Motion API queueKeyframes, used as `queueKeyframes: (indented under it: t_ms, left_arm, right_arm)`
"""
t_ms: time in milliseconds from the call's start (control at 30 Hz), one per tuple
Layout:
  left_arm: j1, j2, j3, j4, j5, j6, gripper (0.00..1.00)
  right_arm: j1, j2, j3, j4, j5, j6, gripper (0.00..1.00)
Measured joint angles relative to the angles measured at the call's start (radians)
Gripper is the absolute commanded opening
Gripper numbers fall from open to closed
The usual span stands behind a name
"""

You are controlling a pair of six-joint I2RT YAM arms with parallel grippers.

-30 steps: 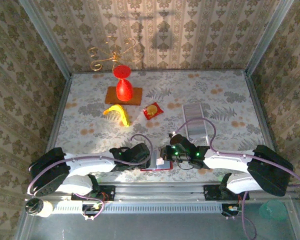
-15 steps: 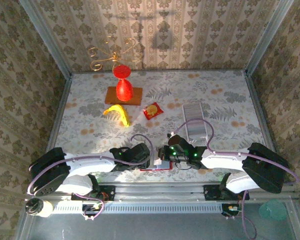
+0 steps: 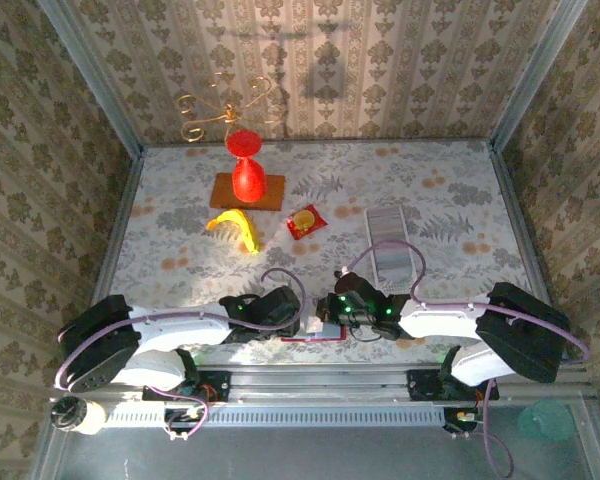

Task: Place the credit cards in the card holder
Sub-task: Insert the credit card into the card slot.

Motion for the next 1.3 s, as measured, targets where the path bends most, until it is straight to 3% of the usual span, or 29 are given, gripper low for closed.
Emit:
queueKeyframes:
  t_ms: [1300]
  left_arm:
    - [0.0, 0.0, -0.013, 0.034, 0.0, -0.011, 0.39]
  right_arm:
    - [0.022, 0.016, -0.085, 0.192, 0.056, 0.124, 0.0]
